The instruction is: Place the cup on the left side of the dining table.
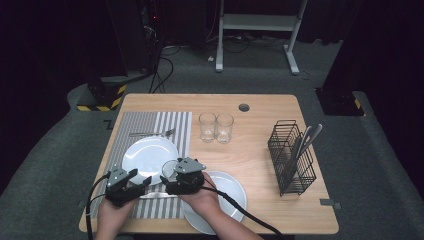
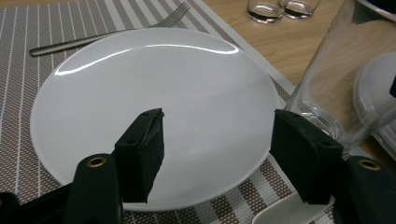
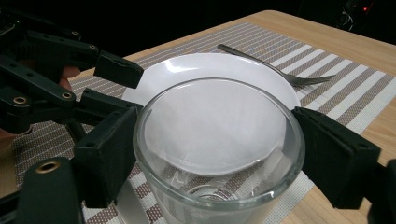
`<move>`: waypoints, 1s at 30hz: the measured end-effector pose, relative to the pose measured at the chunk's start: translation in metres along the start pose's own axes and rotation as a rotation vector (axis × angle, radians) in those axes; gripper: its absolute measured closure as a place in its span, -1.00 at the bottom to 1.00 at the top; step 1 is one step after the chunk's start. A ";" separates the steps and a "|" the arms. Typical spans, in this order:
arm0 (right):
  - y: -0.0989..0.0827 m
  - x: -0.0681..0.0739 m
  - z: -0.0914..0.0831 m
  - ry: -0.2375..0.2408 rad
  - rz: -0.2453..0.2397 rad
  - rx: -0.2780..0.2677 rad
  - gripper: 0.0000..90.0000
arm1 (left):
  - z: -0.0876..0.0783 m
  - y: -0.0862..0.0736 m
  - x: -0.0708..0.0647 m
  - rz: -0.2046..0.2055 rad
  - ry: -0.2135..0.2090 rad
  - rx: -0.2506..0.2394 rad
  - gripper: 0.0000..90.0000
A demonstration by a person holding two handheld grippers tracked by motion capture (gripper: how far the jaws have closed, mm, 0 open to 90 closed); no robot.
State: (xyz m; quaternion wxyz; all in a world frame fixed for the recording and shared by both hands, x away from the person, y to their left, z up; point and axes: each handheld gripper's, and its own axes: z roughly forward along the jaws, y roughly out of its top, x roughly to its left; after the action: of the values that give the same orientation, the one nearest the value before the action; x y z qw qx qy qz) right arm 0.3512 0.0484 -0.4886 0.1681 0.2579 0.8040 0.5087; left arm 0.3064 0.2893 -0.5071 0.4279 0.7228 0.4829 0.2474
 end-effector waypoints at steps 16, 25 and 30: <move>0.011 0.000 -0.004 -0.005 -0.005 -0.007 -0.71 | -0.001 -0.001 -0.001 0.001 0.002 0.007 -0.22; 0.019 -0.003 -0.010 -0.008 -0.010 -0.015 -0.69 | 0.001 -0.001 -0.003 0.007 -0.002 0.012 -0.22; 0.022 -0.004 -0.013 -0.010 -0.008 -0.024 -0.68 | 0.001 -0.001 -0.004 0.015 -0.004 0.017 -0.22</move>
State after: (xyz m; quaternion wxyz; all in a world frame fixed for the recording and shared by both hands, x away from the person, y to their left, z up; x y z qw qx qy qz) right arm 0.3529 0.0439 -0.4630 0.1771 0.2552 0.7981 0.5162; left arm 0.3052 0.2853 -0.5087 0.4210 0.7304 0.4787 0.2451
